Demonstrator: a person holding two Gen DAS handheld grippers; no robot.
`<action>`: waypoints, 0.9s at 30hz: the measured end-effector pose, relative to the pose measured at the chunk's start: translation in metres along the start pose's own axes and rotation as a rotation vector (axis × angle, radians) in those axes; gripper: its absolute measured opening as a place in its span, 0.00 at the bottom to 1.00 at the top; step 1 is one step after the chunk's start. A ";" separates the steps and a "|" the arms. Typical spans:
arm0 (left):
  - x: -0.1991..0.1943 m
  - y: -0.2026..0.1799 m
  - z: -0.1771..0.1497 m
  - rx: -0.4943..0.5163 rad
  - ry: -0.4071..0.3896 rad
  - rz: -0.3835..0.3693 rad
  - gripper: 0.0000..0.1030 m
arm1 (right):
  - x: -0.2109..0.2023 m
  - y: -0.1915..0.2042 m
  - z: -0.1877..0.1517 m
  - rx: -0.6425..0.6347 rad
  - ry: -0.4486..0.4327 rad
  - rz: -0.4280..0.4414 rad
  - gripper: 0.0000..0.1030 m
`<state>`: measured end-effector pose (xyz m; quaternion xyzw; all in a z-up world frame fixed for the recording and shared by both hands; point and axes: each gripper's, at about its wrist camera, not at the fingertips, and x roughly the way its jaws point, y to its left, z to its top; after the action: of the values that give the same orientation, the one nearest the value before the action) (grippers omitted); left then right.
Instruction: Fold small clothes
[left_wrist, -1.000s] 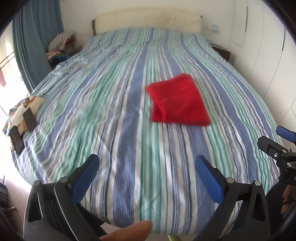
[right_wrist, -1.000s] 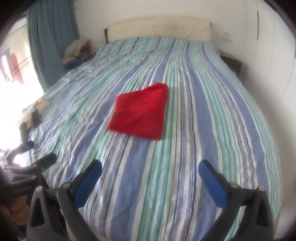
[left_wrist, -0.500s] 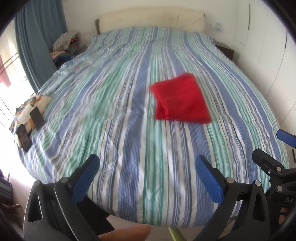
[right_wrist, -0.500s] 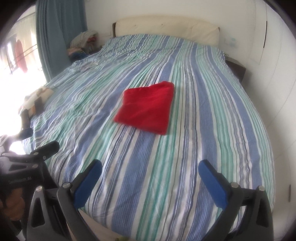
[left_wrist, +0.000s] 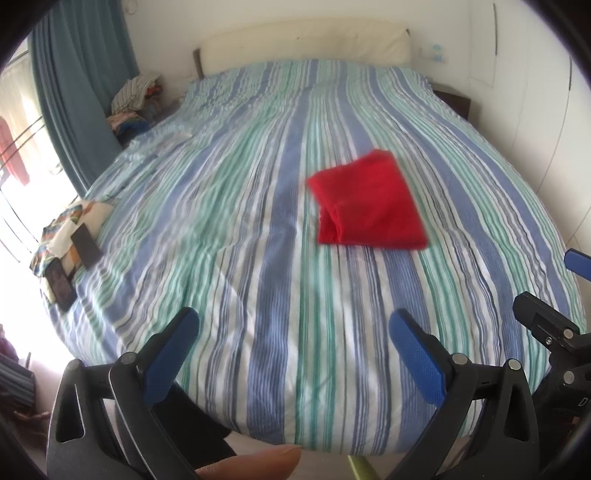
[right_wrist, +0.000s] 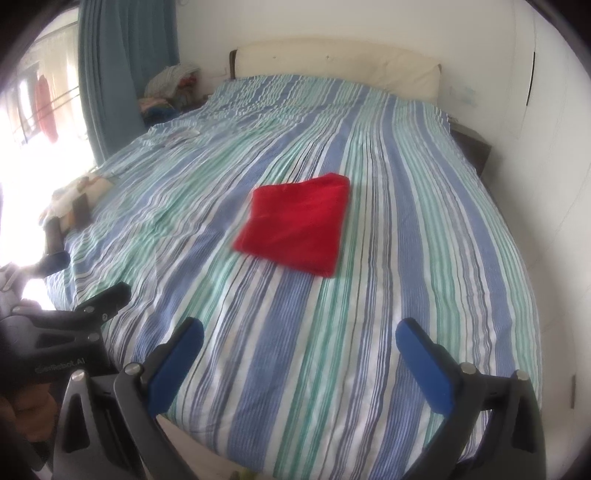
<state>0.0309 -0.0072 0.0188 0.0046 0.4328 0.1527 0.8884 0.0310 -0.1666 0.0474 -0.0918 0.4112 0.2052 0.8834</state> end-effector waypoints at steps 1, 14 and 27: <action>0.001 0.000 0.000 -0.001 0.001 0.002 1.00 | 0.000 0.000 0.000 0.001 0.003 -0.002 0.99; -0.005 0.008 0.009 -0.009 -0.049 0.032 1.00 | -0.004 -0.004 0.004 0.014 -0.010 -0.038 0.99; -0.004 0.007 0.015 -0.031 -0.054 -0.015 1.00 | -0.011 -0.004 0.013 0.006 -0.019 -0.165 0.99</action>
<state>0.0383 0.0007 0.0323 -0.0081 0.4062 0.1528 0.9009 0.0352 -0.1689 0.0646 -0.1207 0.3943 0.1315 0.9015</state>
